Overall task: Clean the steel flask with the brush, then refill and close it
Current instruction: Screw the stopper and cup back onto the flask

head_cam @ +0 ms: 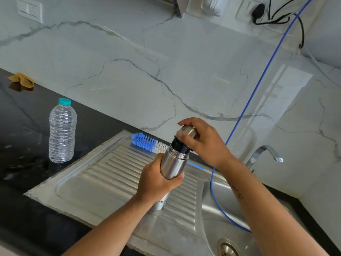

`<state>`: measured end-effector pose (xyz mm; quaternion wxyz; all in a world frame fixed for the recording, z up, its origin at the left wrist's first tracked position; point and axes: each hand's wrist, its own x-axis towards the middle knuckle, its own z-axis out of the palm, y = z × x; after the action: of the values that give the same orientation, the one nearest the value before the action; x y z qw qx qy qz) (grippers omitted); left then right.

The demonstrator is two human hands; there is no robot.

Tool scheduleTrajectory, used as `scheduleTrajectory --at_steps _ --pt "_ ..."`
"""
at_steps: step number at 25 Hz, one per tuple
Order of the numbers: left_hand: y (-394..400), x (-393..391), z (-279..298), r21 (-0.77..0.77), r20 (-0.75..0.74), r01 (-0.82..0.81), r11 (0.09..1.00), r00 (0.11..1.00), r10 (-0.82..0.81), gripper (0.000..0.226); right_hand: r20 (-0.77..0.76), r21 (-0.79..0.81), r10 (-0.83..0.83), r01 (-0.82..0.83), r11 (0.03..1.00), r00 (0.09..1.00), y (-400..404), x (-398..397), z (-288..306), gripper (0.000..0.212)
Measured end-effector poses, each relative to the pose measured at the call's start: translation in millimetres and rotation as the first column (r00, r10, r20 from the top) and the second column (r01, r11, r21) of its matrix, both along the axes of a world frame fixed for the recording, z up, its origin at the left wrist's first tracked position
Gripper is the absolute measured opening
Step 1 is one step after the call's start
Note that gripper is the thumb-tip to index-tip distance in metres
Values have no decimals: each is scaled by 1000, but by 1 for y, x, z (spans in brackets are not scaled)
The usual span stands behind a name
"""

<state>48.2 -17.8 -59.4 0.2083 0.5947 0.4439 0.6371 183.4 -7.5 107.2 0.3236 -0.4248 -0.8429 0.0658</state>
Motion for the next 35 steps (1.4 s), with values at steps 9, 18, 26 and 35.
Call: scheduleTrajectory --at_steps 9,18,26,35 --pt "3 2 -3 7 10 34 999 999 -34 54 414 -14 34 -31 999 910 4 -12 6 38" --pt "4 1 -3 -18 35 67 998 997 -66 55 510 -37 -104 142 989 854 4 -29 14 41" --pt "5 -2 -4 -14 42 113 993 993 -112 48 431 -366 178 -9 930 885 4 -20 34 49" --pt "4 0 -4 -33 44 117 993 992 -115 51 601 -183 -310 504 844 737 -8 -55 24 72"
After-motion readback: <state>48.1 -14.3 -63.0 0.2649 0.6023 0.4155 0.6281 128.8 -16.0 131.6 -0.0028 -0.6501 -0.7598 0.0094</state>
